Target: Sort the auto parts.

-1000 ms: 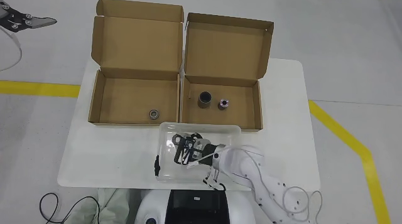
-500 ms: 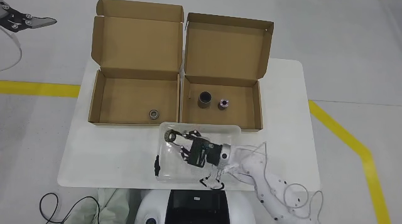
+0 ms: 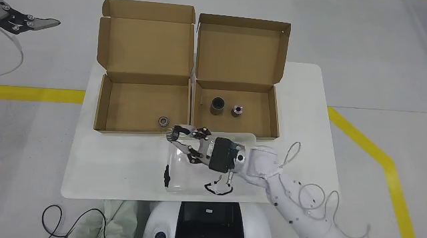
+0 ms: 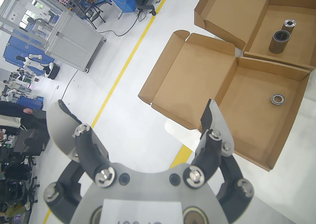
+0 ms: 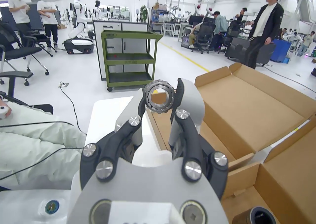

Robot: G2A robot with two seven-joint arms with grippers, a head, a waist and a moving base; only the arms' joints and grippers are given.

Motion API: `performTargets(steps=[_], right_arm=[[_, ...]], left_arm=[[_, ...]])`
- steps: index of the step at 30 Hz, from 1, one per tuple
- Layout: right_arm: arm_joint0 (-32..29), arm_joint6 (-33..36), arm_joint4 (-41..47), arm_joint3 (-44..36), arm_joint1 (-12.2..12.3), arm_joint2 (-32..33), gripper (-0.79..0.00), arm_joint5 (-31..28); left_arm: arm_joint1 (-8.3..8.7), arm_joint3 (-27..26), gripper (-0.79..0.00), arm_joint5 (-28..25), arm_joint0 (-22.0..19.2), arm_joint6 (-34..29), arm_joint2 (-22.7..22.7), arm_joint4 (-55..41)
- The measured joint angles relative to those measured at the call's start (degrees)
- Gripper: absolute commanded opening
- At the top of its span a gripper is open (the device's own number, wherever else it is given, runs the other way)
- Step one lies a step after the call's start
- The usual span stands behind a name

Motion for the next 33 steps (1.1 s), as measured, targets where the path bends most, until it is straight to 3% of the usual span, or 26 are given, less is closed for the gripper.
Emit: performTargets(steps=[7, 33], right_arm=[[4.36, -5.49, 1.09, 0.2, -0.98, -1.55, -0.785, 1.18], [14.6, -1.68, 5.41, -7.32, -2.8, -0.16, -0.785, 3.4]], left_arm=[[0.0, 0.0, 0.0, 0.0, 0.0, 0.0, 0.0, 0.0], [0.0, 0.0, 0.0, 0.0, 0.0, 0.0, 0.0, 0.0]])
